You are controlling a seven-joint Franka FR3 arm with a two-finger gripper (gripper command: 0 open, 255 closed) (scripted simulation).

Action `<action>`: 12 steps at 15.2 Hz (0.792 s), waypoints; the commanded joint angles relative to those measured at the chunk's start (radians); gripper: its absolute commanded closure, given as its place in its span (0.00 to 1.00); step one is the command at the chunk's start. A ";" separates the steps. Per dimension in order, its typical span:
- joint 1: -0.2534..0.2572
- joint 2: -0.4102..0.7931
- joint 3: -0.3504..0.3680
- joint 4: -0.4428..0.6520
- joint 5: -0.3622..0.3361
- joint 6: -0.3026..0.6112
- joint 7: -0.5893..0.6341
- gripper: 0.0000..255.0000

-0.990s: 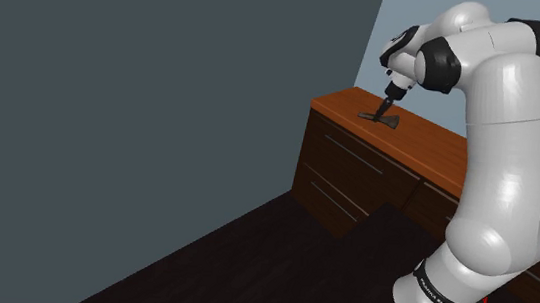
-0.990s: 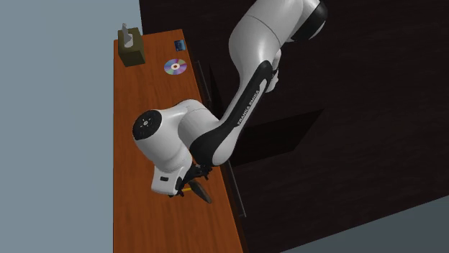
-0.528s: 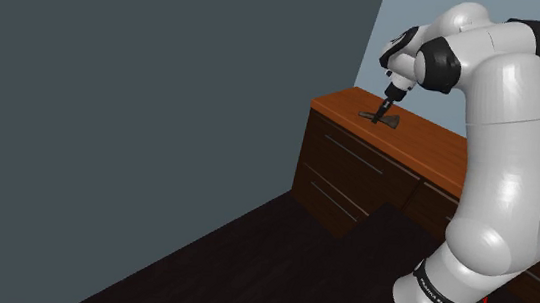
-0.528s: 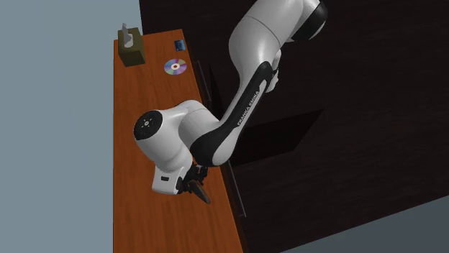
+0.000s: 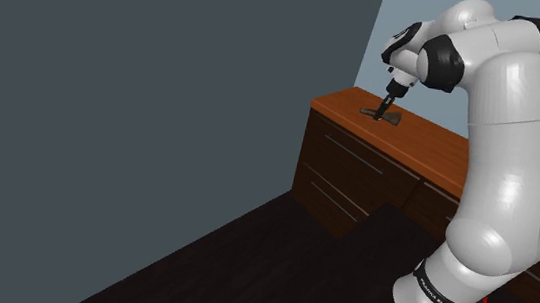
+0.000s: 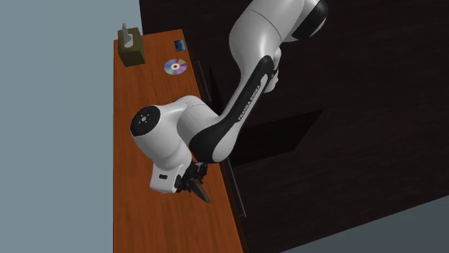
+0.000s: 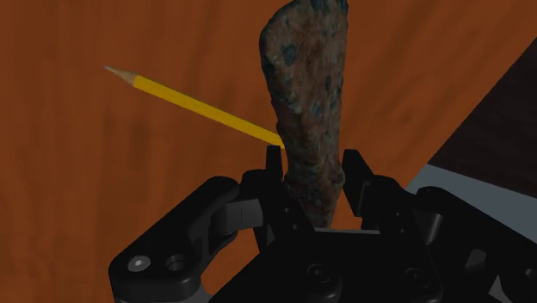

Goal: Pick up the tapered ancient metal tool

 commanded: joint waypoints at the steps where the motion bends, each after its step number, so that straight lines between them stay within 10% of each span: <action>1: 0.001 -0.010 -0.006 0.013 -0.010 -0.019 0.010 1.00; 12: 0.010 -0.061 -0.034 0.074 -0.057 -0.115 0.056 1.00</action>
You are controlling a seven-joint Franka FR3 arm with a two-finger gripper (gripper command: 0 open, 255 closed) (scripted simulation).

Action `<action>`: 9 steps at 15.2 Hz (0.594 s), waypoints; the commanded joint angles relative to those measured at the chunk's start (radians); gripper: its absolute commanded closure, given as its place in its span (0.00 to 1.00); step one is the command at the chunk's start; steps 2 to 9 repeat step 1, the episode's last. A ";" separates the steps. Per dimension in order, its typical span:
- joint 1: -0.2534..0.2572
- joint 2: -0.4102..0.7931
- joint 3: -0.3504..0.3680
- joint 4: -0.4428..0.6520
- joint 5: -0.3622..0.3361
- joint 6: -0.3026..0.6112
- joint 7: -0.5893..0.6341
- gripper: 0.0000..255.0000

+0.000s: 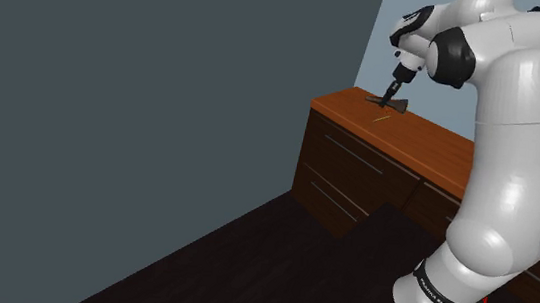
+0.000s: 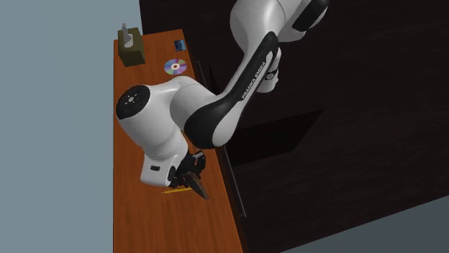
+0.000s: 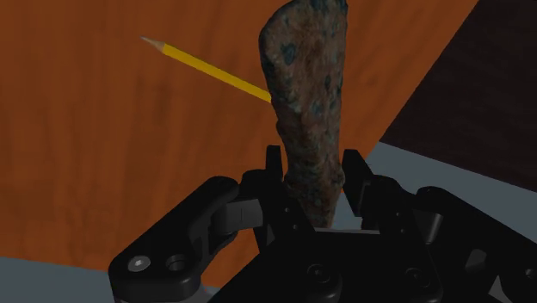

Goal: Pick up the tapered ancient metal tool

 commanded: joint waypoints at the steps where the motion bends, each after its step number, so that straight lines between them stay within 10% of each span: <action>1: -0.001 0.001 0.000 0.008 -0.001 -0.007 0.003 1.00; 9: -0.001 0.001 0.000 0.008 -0.001 -0.007 0.003 1.00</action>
